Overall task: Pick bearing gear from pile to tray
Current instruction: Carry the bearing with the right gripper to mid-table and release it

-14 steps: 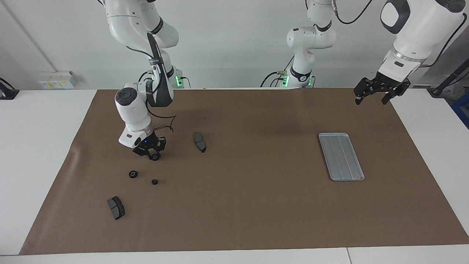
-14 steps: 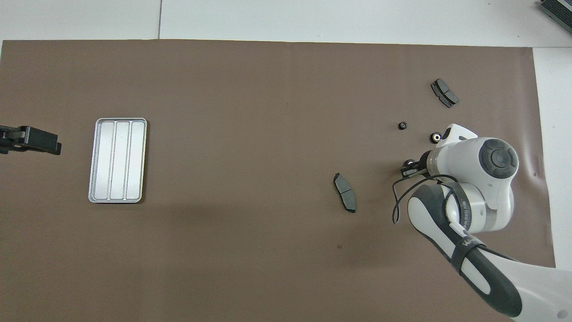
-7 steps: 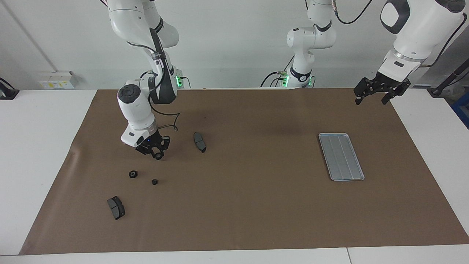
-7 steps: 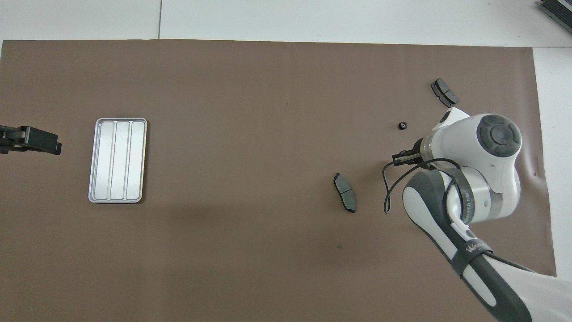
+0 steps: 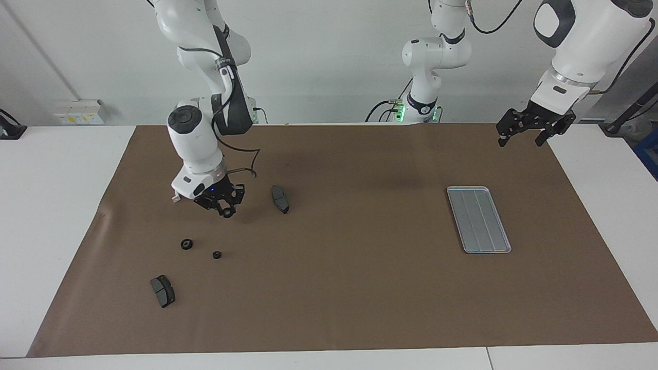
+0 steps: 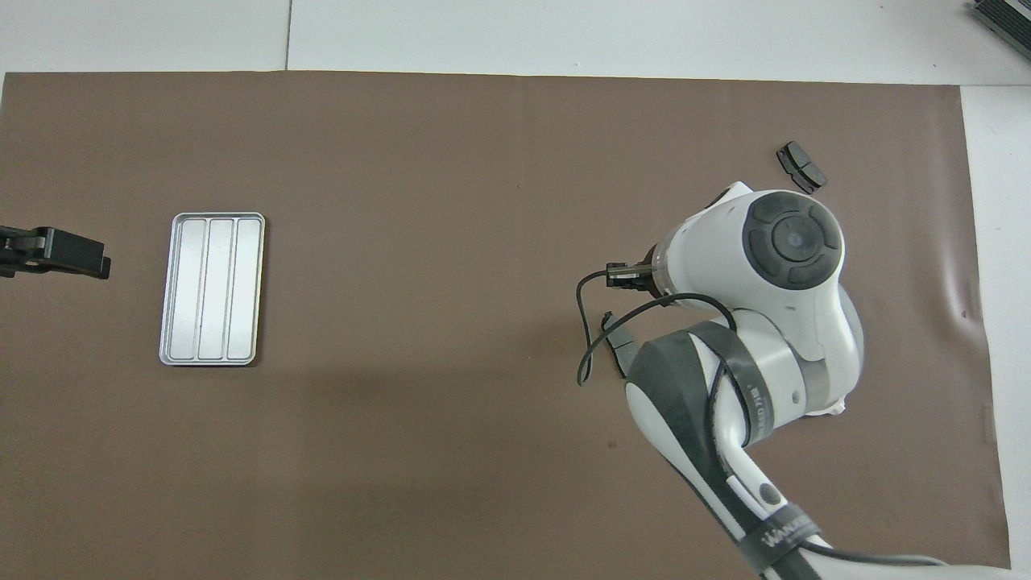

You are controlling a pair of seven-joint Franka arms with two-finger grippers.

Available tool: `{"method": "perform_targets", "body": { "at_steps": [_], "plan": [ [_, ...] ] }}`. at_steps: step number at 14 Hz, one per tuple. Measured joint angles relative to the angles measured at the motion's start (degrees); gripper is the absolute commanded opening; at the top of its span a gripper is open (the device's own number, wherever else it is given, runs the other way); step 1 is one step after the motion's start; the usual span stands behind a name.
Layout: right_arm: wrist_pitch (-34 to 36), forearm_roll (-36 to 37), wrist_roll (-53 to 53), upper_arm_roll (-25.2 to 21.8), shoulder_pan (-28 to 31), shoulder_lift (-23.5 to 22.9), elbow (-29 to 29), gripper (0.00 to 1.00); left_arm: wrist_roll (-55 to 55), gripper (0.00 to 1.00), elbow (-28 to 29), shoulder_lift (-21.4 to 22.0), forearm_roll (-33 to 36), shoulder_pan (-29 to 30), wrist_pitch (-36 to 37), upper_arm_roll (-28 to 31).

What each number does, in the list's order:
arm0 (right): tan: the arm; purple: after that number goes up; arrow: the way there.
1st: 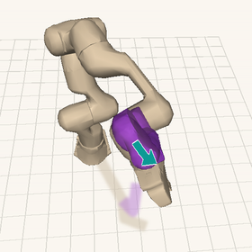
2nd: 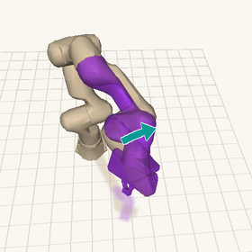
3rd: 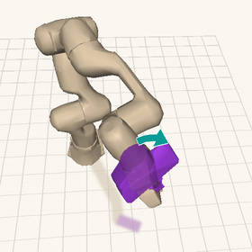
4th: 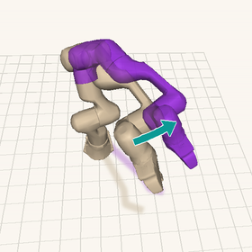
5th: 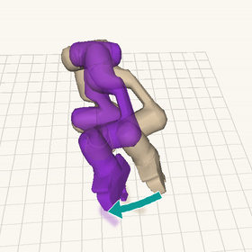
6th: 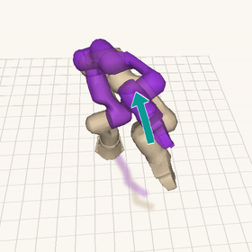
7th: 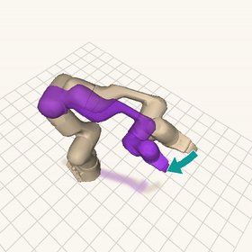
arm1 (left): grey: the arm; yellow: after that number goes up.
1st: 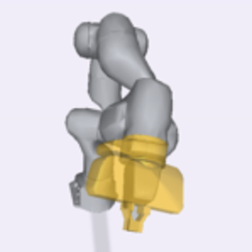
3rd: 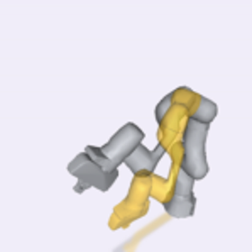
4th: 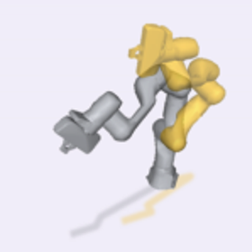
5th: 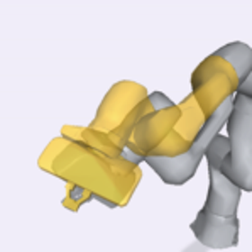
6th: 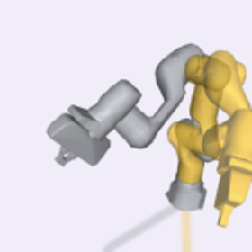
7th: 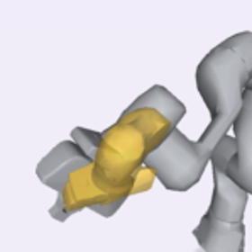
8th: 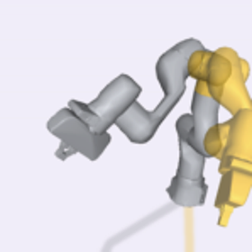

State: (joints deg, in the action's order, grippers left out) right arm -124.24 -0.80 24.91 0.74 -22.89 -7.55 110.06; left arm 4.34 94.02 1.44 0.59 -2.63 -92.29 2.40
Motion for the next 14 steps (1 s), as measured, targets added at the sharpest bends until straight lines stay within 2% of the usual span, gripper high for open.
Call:
{"method": "perform_targets", "body": {
  "at_steps": [7,11,14],
  "plan": [
    [-8.0,0.0,19.7,0.1,-12.8,-9.2,-5.1,0.00,0.0,1.00,0.0,0.0,0.0,-0.1,0.0,-0.3],
    [-11.3,1.1,27.6,0.2,-18.9,-18.0,-9.7,0.00,-0.3,1.00,0.0,0.0,0.0,0.0,0.2,0.2],
    [-11.9,3.0,30.6,0.1,-20.4,-22.0,-12.8,0.00,-2.4,1.00,0.0,0.0,0.0,0.1,0.6,0.7]
  ]
}}
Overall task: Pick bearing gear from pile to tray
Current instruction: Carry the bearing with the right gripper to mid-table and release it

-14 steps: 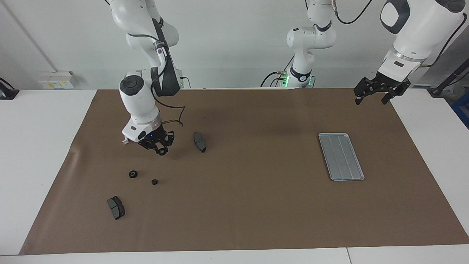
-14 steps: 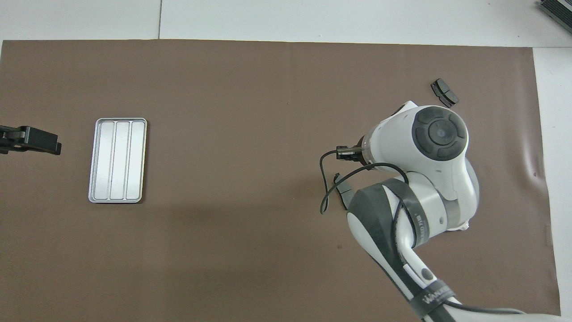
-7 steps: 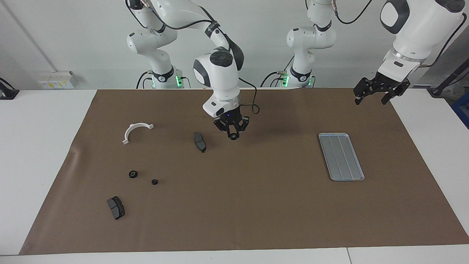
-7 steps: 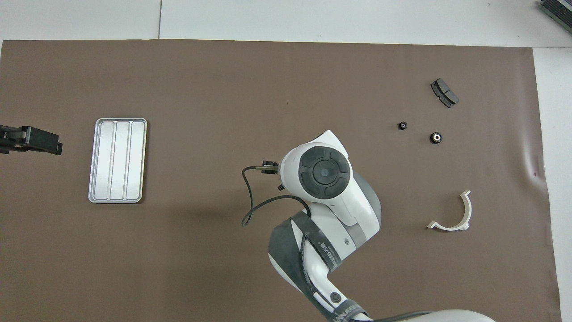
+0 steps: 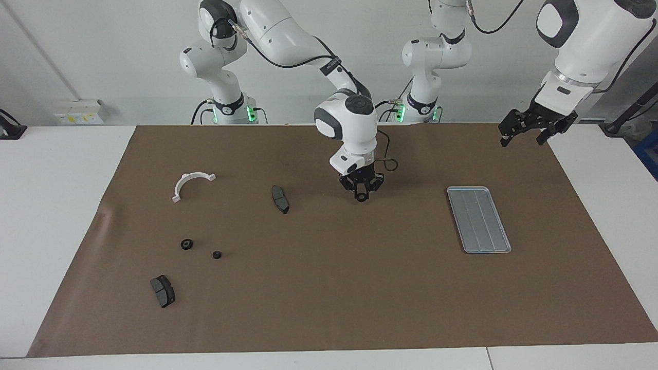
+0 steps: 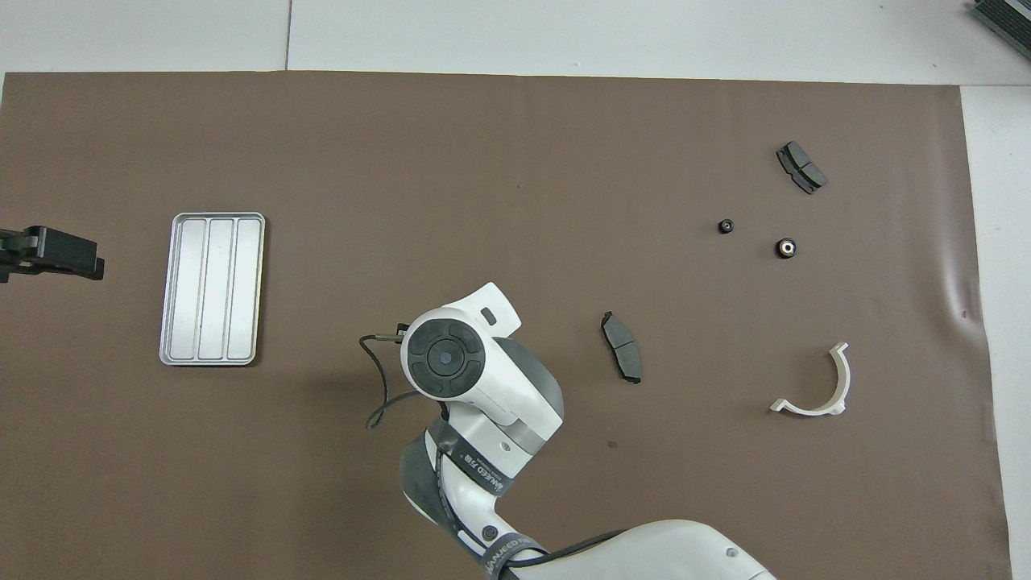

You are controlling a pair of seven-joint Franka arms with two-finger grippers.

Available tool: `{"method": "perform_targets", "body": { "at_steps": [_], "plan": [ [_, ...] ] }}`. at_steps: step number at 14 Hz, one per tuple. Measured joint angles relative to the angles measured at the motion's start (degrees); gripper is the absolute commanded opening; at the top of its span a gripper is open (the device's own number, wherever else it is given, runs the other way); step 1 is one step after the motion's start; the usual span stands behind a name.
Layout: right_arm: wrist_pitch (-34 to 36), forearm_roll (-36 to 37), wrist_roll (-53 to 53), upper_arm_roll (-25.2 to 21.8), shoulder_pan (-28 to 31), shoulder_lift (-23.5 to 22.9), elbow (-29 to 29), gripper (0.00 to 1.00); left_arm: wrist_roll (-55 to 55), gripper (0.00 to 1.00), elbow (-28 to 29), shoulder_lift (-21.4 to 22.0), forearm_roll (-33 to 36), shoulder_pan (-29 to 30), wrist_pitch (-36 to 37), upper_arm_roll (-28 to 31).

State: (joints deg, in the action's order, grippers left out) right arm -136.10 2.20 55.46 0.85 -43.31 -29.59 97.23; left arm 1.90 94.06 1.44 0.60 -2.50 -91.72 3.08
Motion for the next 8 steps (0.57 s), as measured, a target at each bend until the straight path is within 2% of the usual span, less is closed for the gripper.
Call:
{"method": "perform_targets", "body": {
  "at_steps": [2,3,5,6,7,8],
  "plan": [
    [-0.1,0.0,0.0,-0.2,0.2,-0.1,-0.1,0.00,-0.1,1.00,0.0,0.0,0.0,-0.1,0.1,-0.1],
    [-0.1,0.0,0.0,-0.2,0.2,-0.1,0.0,0.06,-0.1,1.00,0.1,0.0,0.0,-0.1,0.1,-0.2],
    [-0.1,0.1,0.0,-0.2,0.1,-0.1,0.4,0.35,-0.4,1.00,0.3,0.0,0.0,-0.1,0.1,-0.3],
    [-0.2,0.1,0.0,-0.2,0.1,-0.1,0.7,0.75,-0.4,1.00,0.3,0.0,0.0,-0.1,0.0,-0.3],
    [-0.3,0.1,0.0,-0.2,0.1,-0.2,1.0,1.00,-0.5,1.00,0.3,0.0,0.0,-0.2,0.0,-0.3],
    [-0.3,0.1,0.0,-0.2,0.2,-0.2,1.3,1.00,-0.5,1.00,0.4,0.0,0.0,-0.2,0.0,-0.4]
  ]
}}
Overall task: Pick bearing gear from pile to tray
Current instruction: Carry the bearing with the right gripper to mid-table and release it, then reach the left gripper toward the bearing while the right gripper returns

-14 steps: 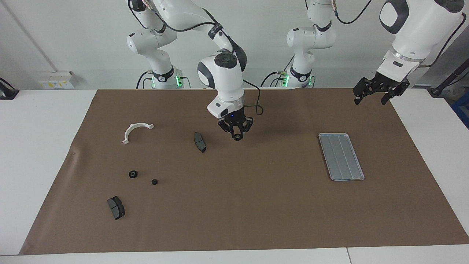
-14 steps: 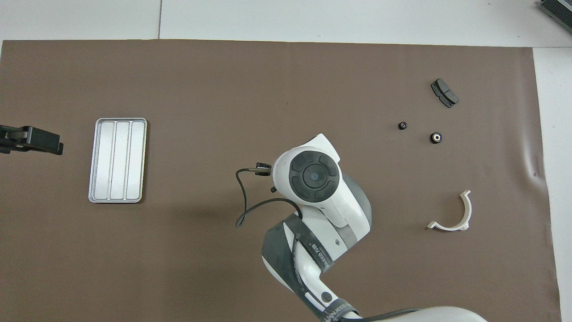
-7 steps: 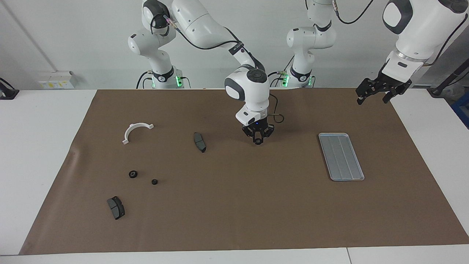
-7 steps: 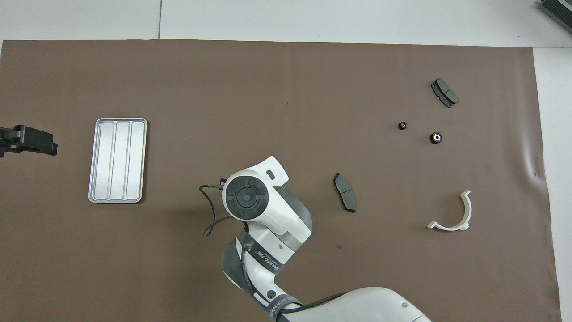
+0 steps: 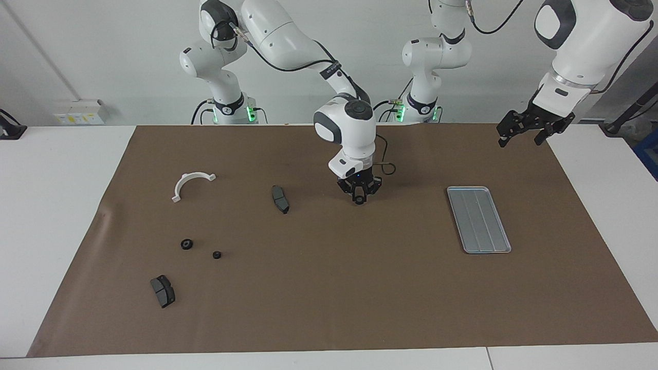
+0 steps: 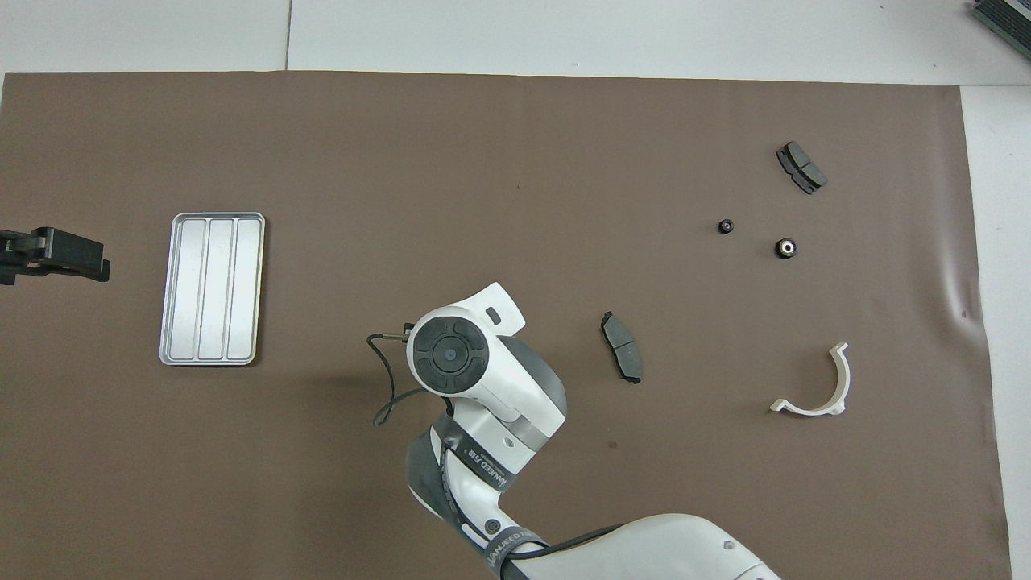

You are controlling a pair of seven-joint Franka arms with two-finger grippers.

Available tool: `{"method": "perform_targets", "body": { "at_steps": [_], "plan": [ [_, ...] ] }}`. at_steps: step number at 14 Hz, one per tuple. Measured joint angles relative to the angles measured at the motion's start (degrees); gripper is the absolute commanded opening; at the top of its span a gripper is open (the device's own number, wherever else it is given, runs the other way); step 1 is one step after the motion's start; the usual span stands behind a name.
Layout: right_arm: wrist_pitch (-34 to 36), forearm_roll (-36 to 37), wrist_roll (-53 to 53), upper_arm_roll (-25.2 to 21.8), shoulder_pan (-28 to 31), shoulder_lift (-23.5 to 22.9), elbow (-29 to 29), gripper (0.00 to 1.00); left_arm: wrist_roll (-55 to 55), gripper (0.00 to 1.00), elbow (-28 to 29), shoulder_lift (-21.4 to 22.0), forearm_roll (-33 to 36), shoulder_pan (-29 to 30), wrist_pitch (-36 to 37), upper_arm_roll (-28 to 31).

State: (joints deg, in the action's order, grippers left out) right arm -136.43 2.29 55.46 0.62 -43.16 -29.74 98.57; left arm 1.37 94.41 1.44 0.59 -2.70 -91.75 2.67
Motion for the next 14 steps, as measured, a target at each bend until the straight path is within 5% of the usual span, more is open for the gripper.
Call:
{"method": "perform_targets", "body": {
  "at_steps": [6,10,14],
  "plan": [
    [1.3,2.6,-0.1,-1.2,2.0,3.2,-0.3,1.00,-9.2,1.00,0.7,-0.2,-1.4,-3.7,-3.0,-1.0],
    [9.7,3.0,-11.1,-1.3,11.2,10.8,-0.1,1.00,-22.6,1.00,1.4,-3.7,-1.9,-13.3,-8.4,-1.3],
    [12.9,2.8,-28.5,-1.3,22.5,13.3,0.7,1.00,-31.6,1.00,1.6,-10.8,-1.9,-21.1,-17.2,-1.4]
  ]
}}
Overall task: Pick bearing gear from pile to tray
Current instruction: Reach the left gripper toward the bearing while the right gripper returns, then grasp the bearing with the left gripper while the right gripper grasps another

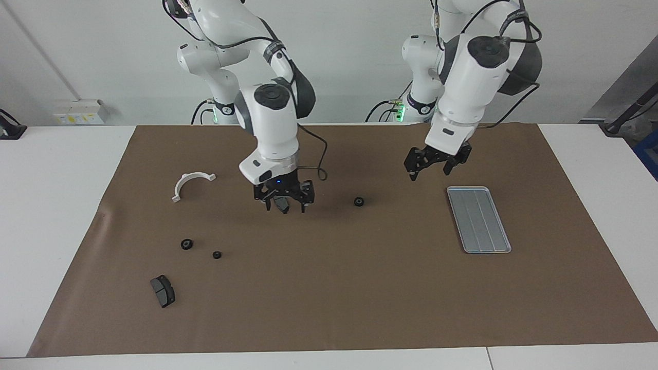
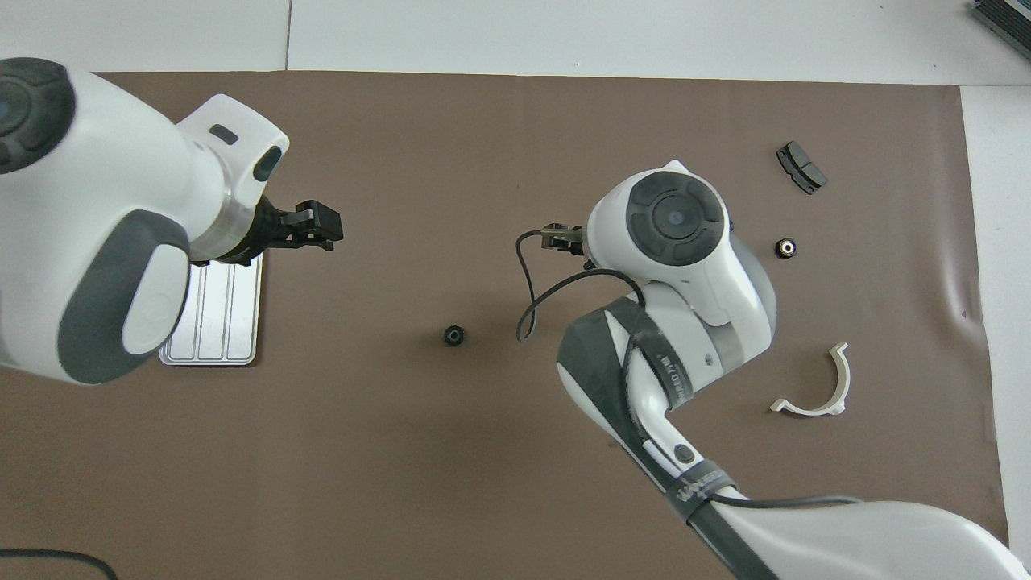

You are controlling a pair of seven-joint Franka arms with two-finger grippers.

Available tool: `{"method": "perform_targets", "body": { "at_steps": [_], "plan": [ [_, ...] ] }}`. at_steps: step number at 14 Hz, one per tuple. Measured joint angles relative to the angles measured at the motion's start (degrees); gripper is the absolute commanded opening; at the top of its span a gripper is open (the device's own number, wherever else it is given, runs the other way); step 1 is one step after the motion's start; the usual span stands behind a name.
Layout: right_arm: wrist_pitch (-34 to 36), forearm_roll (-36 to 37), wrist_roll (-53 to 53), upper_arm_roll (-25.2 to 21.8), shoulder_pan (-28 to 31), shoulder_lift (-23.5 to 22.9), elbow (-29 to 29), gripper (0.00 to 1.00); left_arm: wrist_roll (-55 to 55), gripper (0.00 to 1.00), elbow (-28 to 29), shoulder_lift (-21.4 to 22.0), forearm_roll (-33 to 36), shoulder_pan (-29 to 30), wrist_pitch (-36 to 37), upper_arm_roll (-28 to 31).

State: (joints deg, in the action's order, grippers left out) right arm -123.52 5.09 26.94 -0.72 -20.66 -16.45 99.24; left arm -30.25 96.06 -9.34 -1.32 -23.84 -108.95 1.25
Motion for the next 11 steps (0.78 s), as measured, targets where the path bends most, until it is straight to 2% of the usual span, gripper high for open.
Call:
{"method": "perform_targets", "body": {
  "at_steps": [5,7,11],
  "plan": [
    [-0.8,-5.2,-22.3,0.0,11.9,-0.2,2.0,1.00,-6.7,1.00,1.3,-8.7,0.1,-5.6,-8.8,0.1],
    [-3.3,-6.0,-32.4,0.0,16.3,-1.0,4.0,1.00,-8.0,1.00,1.7,-11.4,0.1,-6.7,-11.2,0.2],
    [-9.0,-6.1,-44.3,0.1,21.6,-5.5,6.1,1.00,-10.4,1.00,9.5,-11.7,0.1,-9.4,-19.1,0.2]
  ]
}}
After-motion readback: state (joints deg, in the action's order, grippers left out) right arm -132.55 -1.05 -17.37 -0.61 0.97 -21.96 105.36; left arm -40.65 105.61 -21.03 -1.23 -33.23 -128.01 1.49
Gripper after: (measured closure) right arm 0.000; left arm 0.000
